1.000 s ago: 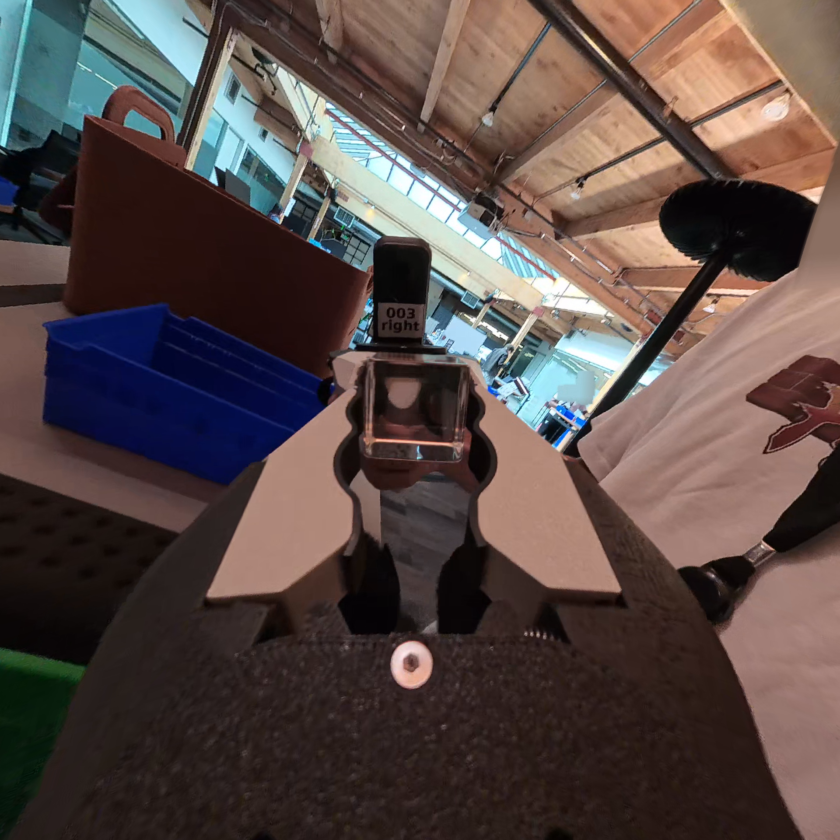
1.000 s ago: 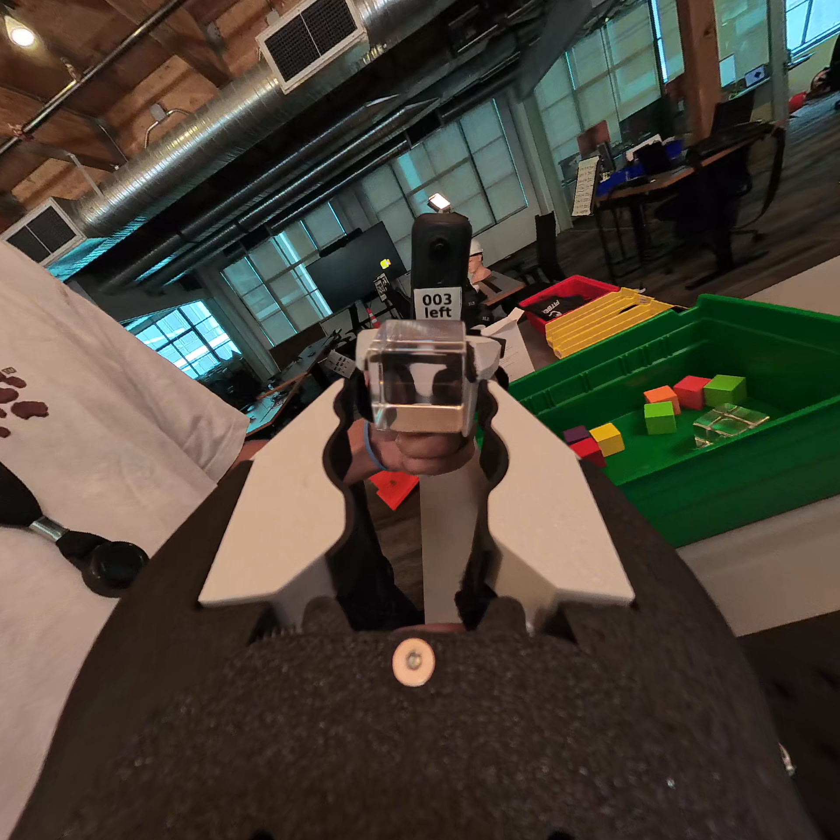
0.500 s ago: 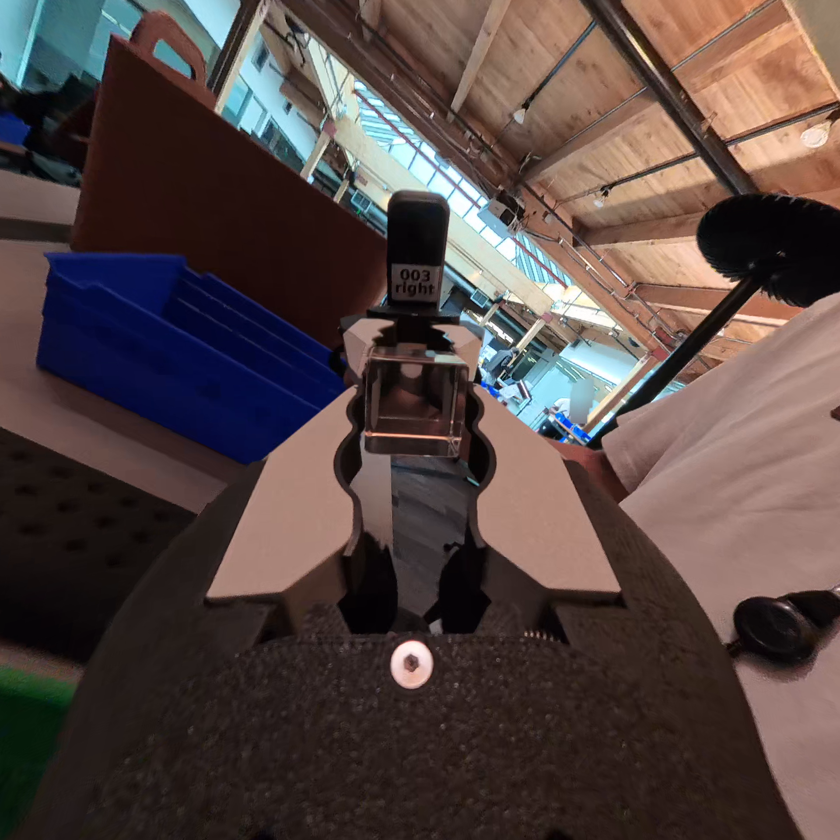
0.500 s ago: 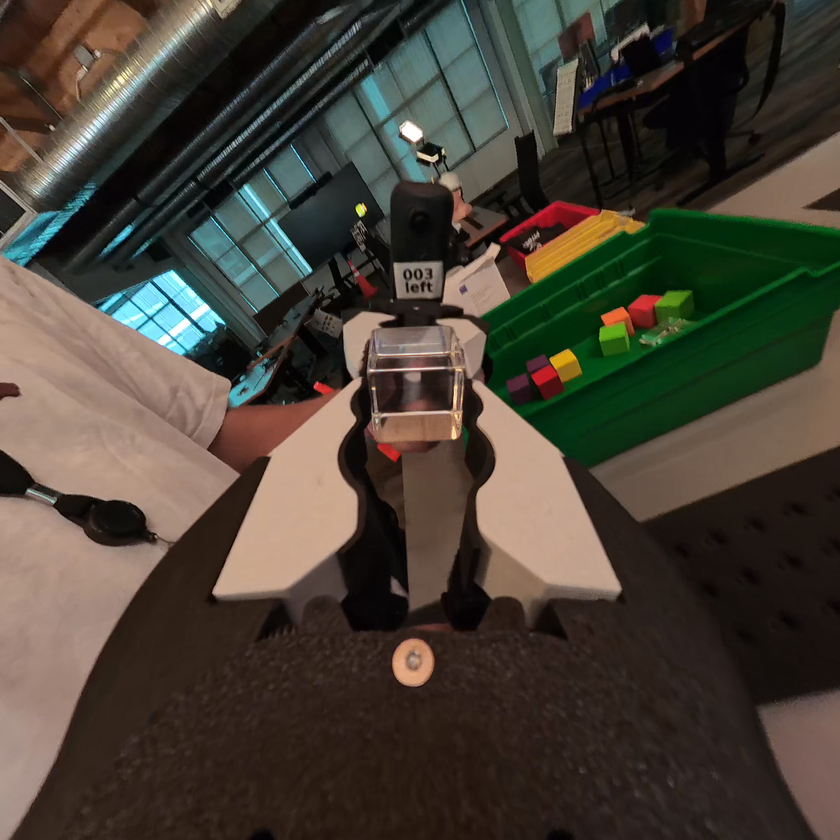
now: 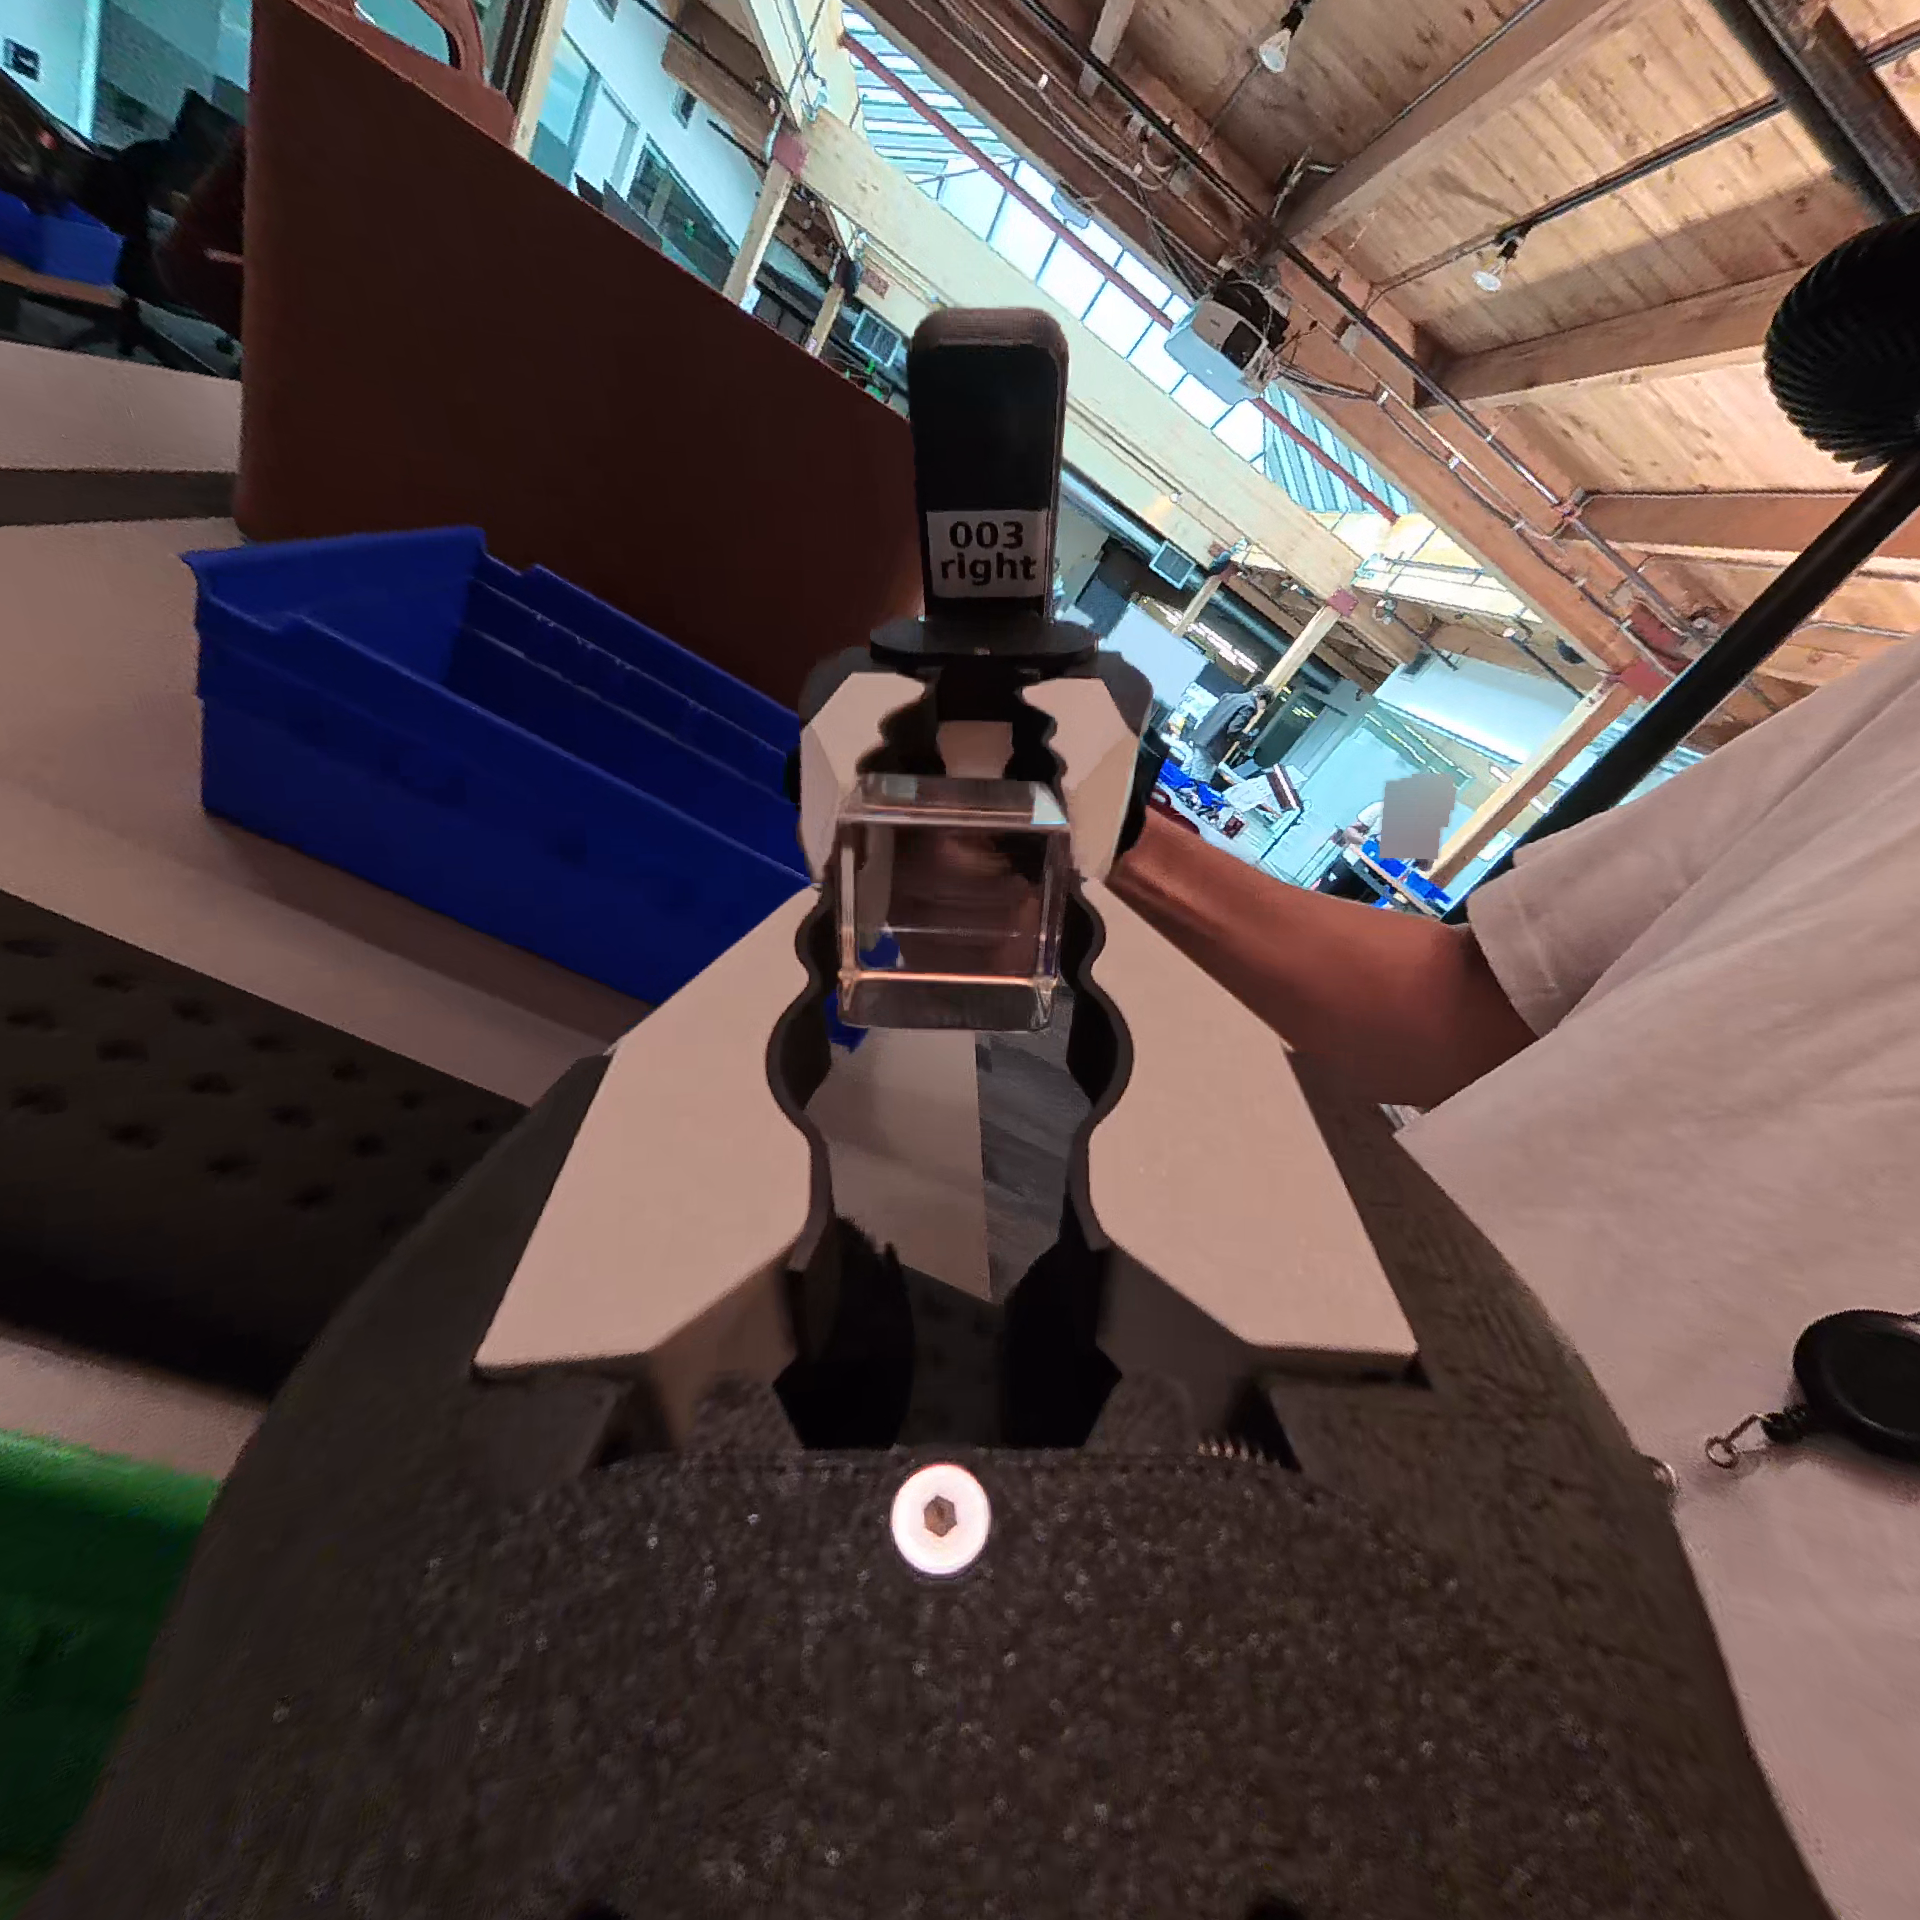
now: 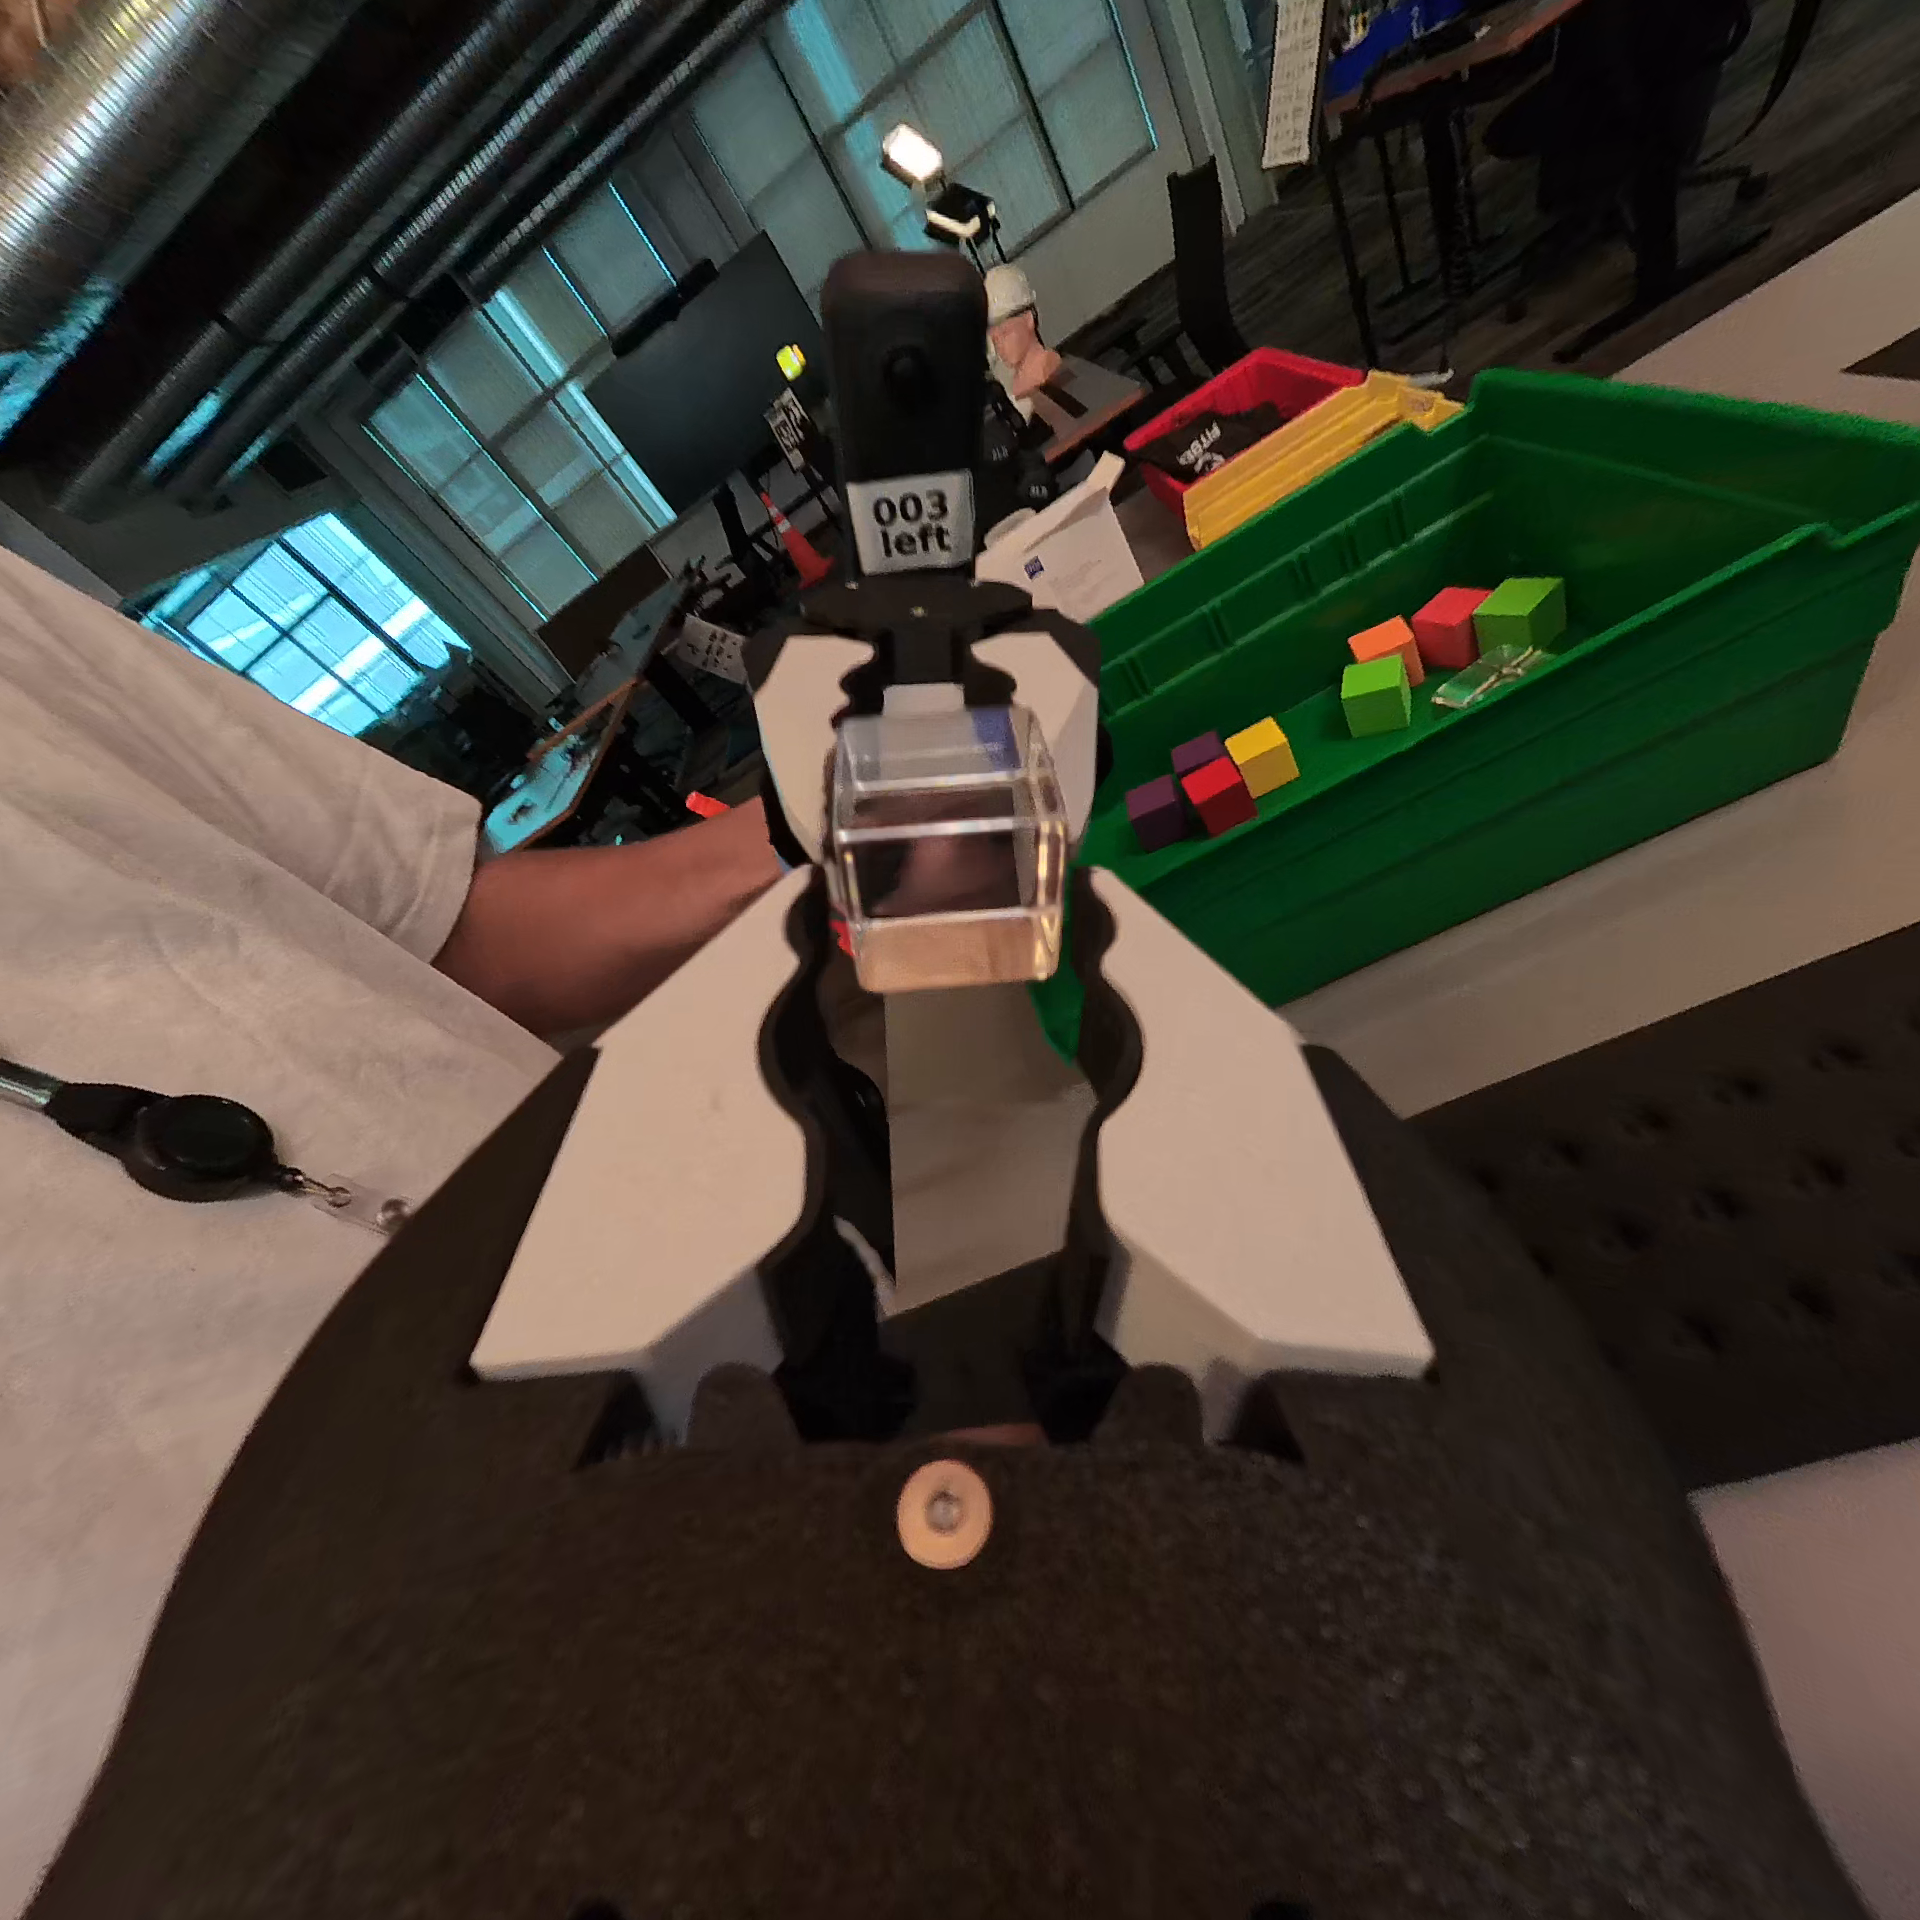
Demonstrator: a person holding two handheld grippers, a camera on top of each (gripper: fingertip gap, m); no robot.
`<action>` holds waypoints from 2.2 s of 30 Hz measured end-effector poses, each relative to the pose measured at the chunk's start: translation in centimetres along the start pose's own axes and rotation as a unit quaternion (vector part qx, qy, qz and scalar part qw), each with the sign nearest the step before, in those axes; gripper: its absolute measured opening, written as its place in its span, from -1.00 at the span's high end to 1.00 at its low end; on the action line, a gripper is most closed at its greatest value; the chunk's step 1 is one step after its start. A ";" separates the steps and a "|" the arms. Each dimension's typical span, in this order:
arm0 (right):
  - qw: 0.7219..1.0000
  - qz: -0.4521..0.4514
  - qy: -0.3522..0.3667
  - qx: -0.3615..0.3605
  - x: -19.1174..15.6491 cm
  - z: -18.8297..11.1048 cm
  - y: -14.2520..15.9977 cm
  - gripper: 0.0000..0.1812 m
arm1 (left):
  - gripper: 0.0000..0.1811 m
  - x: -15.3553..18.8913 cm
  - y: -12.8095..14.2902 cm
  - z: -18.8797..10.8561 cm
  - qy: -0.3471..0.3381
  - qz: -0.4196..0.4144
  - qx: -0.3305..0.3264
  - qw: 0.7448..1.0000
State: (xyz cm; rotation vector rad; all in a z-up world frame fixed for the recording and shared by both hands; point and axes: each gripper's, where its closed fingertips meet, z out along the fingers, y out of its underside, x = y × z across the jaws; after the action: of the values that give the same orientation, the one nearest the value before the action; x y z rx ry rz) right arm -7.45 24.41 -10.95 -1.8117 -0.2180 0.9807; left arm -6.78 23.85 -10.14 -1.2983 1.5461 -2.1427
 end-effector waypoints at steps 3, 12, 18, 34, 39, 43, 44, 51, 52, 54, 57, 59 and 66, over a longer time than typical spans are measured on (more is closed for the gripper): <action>1.000 0.003 -0.013 -0.008 -0.2 0.7 0.6 0.47 | 0.52 0.3 -0.6 -0.1 0.025 -0.028 0.027 0.999; 0.994 -0.061 -0.007 -0.092 -0.1 0.7 2.0 0.52 | 0.51 0.4 1.3 0.4 0.001 0.020 -0.085 0.996; 0.960 -0.114 0.121 -0.226 4.7 -3.0 3.4 0.50 | 0.51 -2.1 1.2 -4.4 -0.111 0.034 -0.073 0.991; 0.681 -0.236 0.136 -0.680 9.0 -3.4 9.4 0.50 | 0.52 -1.6 3.8 -12.2 -0.243 0.026 -0.038 0.969; 0.704 -0.231 0.129 -0.659 8.9 -2.7 9.3 0.50 | 0.52 -1.6 4.7 -12.3 -0.256 0.020 -0.038 0.966; 0.714 -0.239 0.127 -0.645 9.0 -2.4 9.4 0.50 | 0.48 -2.2 5.6 -12.4 -0.275 0.018 -0.062 0.959; 0.721 -0.241 0.128 -0.637 9.0 -2.1 9.4 0.50 | 0.51 -2.5 5.8 -12.5 -0.281 0.018 -0.070 0.957; 0.745 -0.228 0.128 -0.613 9.0 -1.9 9.4 0.49 | 0.51 -3.7 6.9 -12.8 -0.316 0.017 -0.109 0.942; 0.749 -0.228 0.127 -0.610 8.9 -1.8 9.4 0.48 | 0.51 -4.0 7.2 -12.9 -0.322 0.016 -0.115 0.940; 0.755 -0.230 0.131 -0.601 9.0 -1.6 9.3 0.43 | 0.50 -4.5 7.6 -13.1 -0.334 0.013 -0.129 0.934; 0.758 -0.234 0.135 -0.593 9.1 -1.6 9.1 0.37 | 0.50 -5.6 8.3 -13.6 -0.362 0.005 -0.153 0.919; 0.767 -0.233 0.133 -0.583 8.8 -1.5 8.9 0.28 | 0.49 -6.9 9.2 -14.4 -0.396 -0.001 -0.188 0.899; 0.871 -0.204 0.167 -0.415 5.2 -1.2 4.6 0.21 | 0.37 -10.2 11.0 -14.4 -0.450 -0.026 -0.301 0.840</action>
State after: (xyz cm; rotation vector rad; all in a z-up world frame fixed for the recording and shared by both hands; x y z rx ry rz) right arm -4.52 24.35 -17.36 -2.5207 -0.8717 0.2409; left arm -14.78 34.87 -25.83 -2.1004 1.7124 -0.7290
